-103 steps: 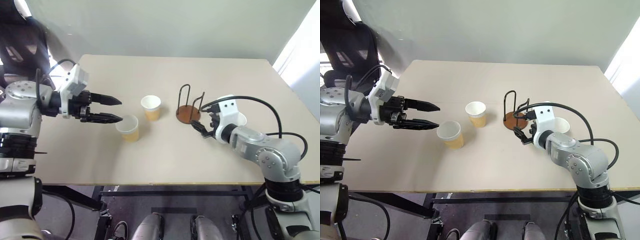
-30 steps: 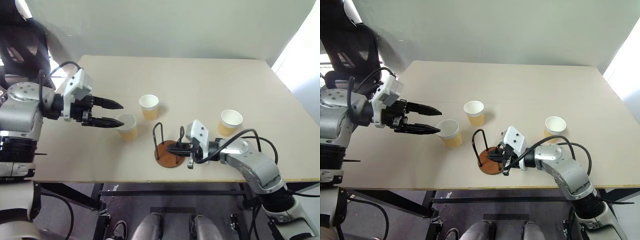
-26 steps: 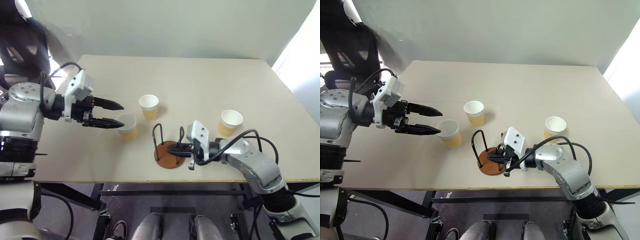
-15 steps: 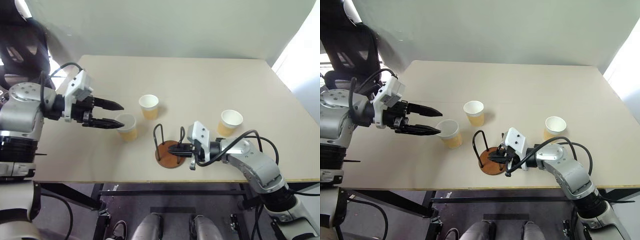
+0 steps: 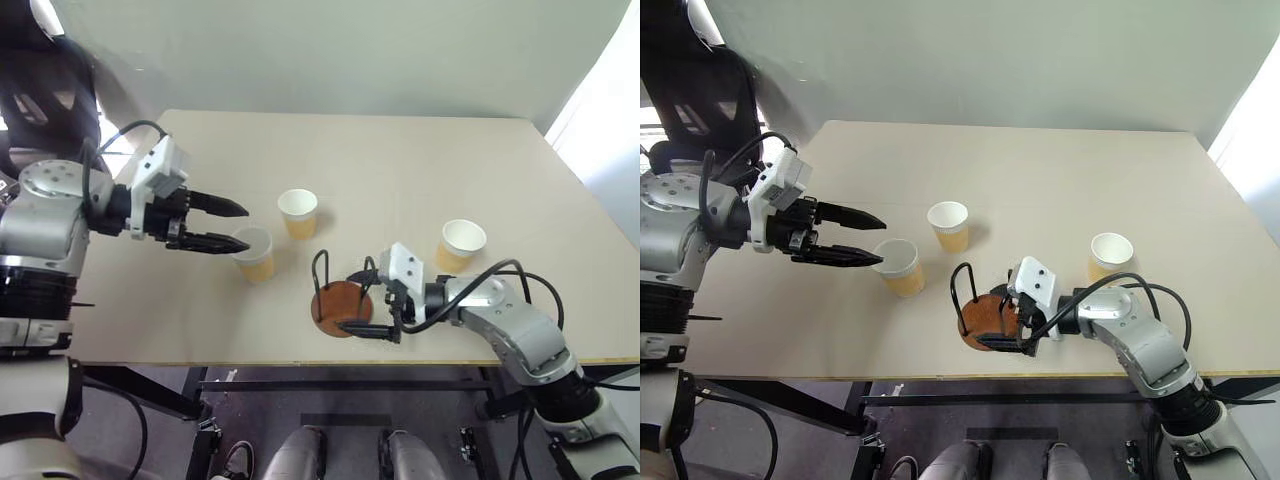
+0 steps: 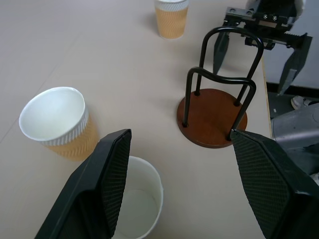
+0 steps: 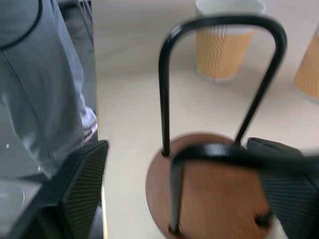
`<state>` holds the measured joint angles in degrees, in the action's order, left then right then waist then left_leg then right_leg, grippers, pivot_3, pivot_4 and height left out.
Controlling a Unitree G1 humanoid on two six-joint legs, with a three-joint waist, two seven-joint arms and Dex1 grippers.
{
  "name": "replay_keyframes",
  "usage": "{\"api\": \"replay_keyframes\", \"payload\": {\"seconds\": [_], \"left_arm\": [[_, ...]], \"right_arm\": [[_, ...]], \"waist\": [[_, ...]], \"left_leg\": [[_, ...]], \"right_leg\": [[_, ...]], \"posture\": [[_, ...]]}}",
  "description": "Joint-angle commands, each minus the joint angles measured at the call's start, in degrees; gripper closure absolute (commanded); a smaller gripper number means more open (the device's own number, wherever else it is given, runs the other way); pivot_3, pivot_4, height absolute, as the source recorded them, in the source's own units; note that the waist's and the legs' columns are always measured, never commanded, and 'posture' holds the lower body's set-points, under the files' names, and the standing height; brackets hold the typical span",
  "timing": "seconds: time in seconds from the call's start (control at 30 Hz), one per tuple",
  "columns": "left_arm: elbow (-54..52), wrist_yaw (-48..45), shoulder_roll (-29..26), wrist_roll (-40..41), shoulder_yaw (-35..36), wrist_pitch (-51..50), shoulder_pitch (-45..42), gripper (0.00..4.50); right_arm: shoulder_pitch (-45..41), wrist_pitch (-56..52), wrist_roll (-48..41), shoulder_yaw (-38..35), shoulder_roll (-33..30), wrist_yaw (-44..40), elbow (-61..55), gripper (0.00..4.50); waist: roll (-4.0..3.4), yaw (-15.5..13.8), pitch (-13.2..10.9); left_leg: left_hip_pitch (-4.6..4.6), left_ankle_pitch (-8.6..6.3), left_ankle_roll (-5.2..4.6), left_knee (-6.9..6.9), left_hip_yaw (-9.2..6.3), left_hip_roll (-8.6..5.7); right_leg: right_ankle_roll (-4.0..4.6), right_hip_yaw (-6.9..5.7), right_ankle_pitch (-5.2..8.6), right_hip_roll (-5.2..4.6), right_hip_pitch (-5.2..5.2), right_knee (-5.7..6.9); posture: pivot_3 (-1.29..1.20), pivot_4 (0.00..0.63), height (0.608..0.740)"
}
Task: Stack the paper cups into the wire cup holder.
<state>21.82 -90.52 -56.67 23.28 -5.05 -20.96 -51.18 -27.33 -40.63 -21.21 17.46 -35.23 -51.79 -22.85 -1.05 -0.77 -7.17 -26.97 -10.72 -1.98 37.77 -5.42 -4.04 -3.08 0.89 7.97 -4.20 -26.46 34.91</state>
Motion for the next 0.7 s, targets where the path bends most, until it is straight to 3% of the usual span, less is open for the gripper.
{"api": "replay_keyframes", "payload": {"seconds": [0.03,0.2,0.43,0.6,0.7], "left_arm": [[1.1,-2.0,0.2,0.0,0.2,1.8,-2.2,1.09],[2.3,-2.0,1.0,0.0,-0.5,3.1,-3.1,1.09],[3.7,-2.0,1.1,1.1,-1.1,4.8,-4.6,1.09],[3.6,-2.0,-0.4,3.1,-2.0,5.3,-4.7,1.09],[2.2,-2.0,-0.7,4.1,-3.3,5.2,-3.7,1.09]], "right_arm": [[0.1,-2.1,-1.6,-2.6,-3.9,-1.9,-4.6,0.03],[1.8,-4.3,-3.1,-5.4,-9.3,-2.8,-7.8,0.03],[6.2,-7.6,-7.4,-16.4,-21.6,-6.5,-13.2,0.03],[5.5,-9.2,-10.9,-26.5,-29.7,-9.3,-14.0,0.03],[3.1,-8.1,-9.3,-28.0,-32.5,-8.4,-11.3,0.03]], "waist": [[0.02,0.0,0.0],[0.08,-0.1,0.0],[0.11,-0.3,0.0],[0.12,-0.3,0.0],[0.12,-0.2,0.0]], "left_leg": [[0.01,0.00,0.00,0.00,0.00,0.00],[0.00,0.00,0.00,-0.06,0.00,0.01],[-0.03,0.00,0.00,-0.11,0.00,0.00],[-0.04,0.00,0.00,-0.21,0.00,-0.01],[0.00,0.00,0.00,-0.29,0.00,0.00]], "right_leg": [[0.00,0.00,0.00,0.00,0.00,0.00],[-0.01,0.00,0.01,0.00,0.00,-0.02],[-0.08,0.00,0.06,-0.01,-0.01,-0.05],[-0.15,0.02,0.10,-0.02,-0.05,-0.06],[-0.21,0.03,0.17,-0.01,-0.06,-0.05]], "posture": [[0.00,0.150,0.740],[0.00,0.150,0.740],[0.00,0.150,0.740],[0.00,0.150,0.740],[0.00,0.150,0.740]]}}
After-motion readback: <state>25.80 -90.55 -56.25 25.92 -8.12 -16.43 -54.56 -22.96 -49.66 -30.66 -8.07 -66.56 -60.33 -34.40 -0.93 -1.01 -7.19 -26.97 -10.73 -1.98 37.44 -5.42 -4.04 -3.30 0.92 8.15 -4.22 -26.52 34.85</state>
